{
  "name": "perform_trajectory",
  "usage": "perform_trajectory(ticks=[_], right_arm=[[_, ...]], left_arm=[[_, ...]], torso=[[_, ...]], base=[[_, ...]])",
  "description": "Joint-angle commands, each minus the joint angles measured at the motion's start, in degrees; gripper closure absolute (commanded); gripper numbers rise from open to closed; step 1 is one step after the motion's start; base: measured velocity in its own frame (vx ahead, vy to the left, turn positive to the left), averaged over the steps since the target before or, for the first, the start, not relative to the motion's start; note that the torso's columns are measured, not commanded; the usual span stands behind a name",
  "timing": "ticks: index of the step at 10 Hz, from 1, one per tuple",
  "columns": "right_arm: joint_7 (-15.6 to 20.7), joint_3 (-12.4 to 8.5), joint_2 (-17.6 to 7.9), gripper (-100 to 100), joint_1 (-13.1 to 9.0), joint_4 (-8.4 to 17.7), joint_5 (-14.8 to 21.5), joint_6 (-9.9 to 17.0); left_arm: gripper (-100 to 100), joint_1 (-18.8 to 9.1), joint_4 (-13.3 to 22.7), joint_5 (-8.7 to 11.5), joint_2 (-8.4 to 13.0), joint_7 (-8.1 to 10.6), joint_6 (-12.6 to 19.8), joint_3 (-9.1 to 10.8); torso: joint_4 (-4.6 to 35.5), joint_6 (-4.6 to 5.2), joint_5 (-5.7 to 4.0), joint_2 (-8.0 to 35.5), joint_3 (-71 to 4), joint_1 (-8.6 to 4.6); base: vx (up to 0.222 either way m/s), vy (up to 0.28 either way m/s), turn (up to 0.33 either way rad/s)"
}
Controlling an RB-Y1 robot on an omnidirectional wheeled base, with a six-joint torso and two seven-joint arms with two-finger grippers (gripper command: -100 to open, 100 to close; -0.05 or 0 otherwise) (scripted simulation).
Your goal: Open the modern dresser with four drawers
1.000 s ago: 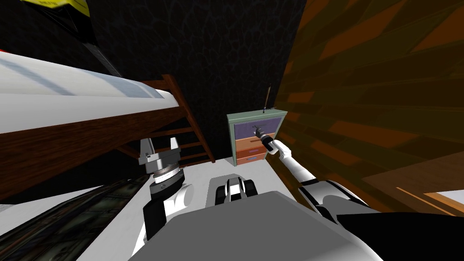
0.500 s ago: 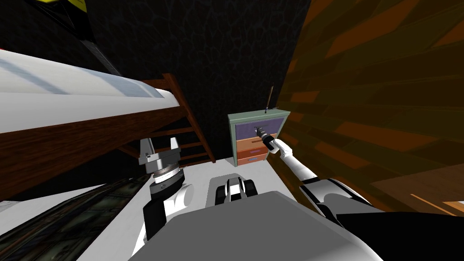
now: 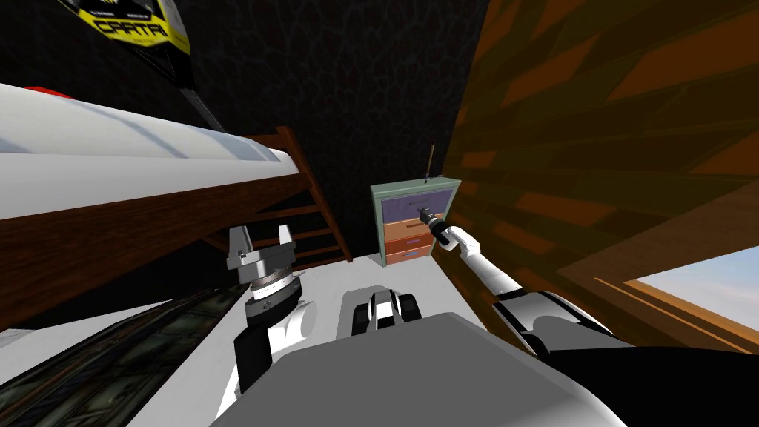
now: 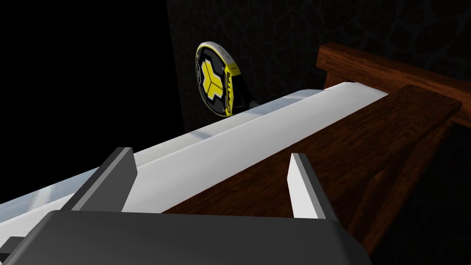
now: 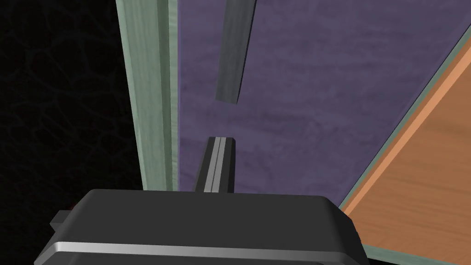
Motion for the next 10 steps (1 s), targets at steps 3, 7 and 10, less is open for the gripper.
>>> perform_trajectory(ticks=[3,7,10], right_arm=[[-3.6,0.4,0.0,-100,-2.2,2.5,-1.7,3.1],[-6.0,1.1,-2.0,-100,-4.0,4.1,-3.2,5.1],[-5.9,1.3,-1.9,100,-3.8,3.9,-3.2,4.7]], left_arm=[[0,0.0,0.0,0.0,0.0,0.00,0.0,0.00],[0,0.0,0.0,0.0,0.0,0.00,0.0,0.00],[0,0.0,0.0,0.0,0.0,0.00,0.0,0.00]], torso=[[-0.2,-0.03,-0.02,-0.5,-0.3,-0.05],[0.1,0.04,-0.04,0.3,0.2,-0.13],[0.0,0.02,-0.04,0.1,0.1,-0.13]], base=[[0.073,0.021,0.084],[0.089,0.015,0.062],[-0.015,0.012,-0.003]])
